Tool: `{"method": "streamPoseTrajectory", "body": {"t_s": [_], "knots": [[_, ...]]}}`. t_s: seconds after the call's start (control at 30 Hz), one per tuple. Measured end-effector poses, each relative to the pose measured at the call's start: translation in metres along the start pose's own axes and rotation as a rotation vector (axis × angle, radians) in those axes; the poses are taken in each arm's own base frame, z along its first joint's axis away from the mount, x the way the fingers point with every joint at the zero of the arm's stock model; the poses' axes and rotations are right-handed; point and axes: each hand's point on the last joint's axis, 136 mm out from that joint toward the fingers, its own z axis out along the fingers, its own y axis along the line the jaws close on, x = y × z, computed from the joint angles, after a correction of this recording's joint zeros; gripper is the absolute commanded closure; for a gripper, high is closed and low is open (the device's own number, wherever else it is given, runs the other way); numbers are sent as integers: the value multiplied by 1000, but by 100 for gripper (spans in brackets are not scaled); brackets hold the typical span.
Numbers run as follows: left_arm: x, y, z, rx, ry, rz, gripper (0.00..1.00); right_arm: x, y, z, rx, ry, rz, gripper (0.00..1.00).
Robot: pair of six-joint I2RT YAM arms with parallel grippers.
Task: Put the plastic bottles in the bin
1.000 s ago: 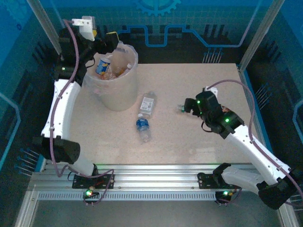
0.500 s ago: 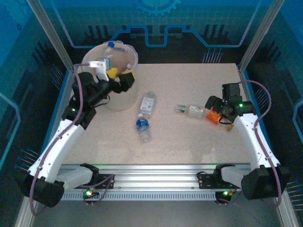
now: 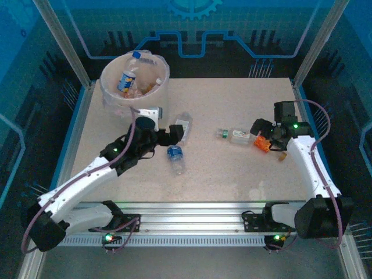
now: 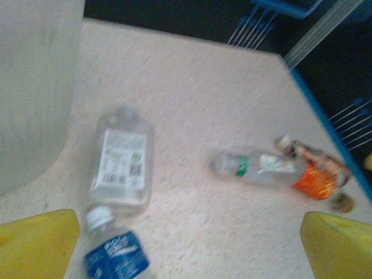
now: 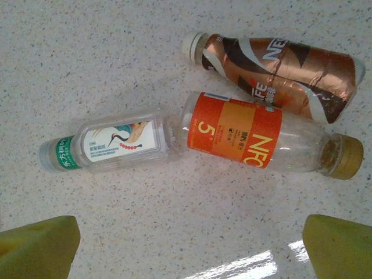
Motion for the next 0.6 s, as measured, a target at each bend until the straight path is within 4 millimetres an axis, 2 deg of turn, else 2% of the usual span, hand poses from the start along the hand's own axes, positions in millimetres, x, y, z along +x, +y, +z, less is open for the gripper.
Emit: {"method": "streamPoseTrajectory", "body": {"t_s": [0.13, 0.23, 0.43, 0.6], "knots": [[47, 16, 27, -99, 103, -24, 1, 3, 1, 2, -9, 12, 0, 0], [74, 25, 42, -164, 163, -46, 1, 6, 1, 4, -10, 20, 0, 0], [109, 42, 66, -269, 237, -95, 1, 11, 0, 12, -5, 46, 3, 0], [133, 56, 76, -343, 292, -126, 2, 13, 0, 16, -2, 63, 3, 0]]}}
